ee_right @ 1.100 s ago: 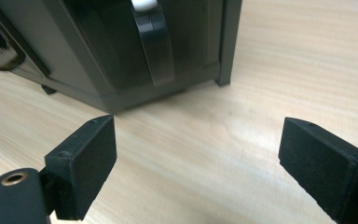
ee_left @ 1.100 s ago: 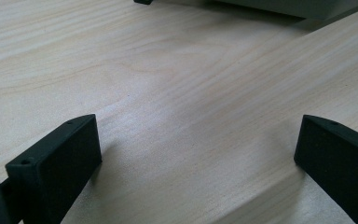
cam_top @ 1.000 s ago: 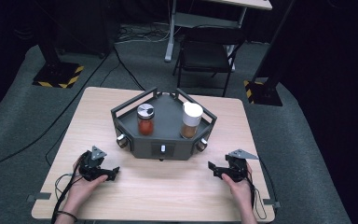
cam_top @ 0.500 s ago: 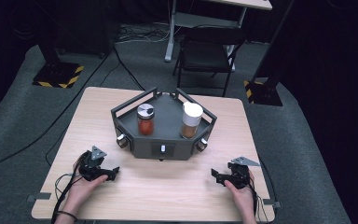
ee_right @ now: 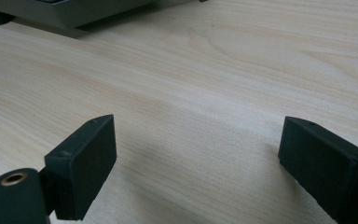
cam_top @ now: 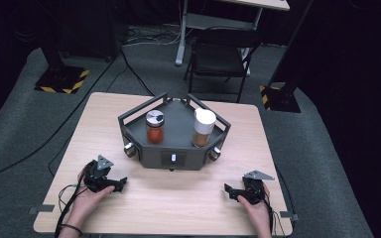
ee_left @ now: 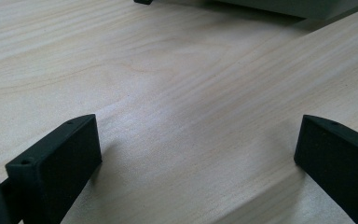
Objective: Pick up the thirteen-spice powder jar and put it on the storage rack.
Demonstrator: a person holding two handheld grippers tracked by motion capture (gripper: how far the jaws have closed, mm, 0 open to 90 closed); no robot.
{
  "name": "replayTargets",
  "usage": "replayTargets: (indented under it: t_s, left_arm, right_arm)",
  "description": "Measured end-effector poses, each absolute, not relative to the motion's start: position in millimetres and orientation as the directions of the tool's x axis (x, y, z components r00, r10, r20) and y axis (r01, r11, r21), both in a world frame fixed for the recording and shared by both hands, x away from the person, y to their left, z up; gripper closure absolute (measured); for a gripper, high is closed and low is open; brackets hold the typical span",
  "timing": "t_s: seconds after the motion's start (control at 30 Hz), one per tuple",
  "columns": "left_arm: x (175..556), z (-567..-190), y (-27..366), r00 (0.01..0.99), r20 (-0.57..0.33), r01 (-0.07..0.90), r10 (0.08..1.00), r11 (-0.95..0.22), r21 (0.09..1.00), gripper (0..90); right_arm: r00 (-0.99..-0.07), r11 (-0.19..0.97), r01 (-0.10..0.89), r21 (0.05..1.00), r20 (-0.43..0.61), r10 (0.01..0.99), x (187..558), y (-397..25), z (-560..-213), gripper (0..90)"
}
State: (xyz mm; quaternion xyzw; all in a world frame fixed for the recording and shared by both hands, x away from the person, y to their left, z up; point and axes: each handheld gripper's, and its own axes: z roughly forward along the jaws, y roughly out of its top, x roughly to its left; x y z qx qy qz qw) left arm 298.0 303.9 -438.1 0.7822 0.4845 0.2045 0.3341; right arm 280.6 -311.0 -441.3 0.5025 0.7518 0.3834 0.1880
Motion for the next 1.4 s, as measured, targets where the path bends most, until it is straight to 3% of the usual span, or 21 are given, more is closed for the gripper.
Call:
replayTargets:
  t_s: [0.57,1.4]
  left_arm:
    - [298.0,-438.0,303.9,0.447,-0.004,0.622,0.895,-0.307,0.721,0.1]
    - [298.0,-438.0,304.0,0.447,-0.004,0.622,0.895,-0.307,0.721,0.0]
  right_arm:
    - [-0.432,0.293,0.605,0.741,-0.004,0.902,279.6,-289.8,-436.8,7.3]
    - [-0.432,0.295,0.613,0.733,-0.002,0.902,281.6,-286.6,-436.1,3.7]
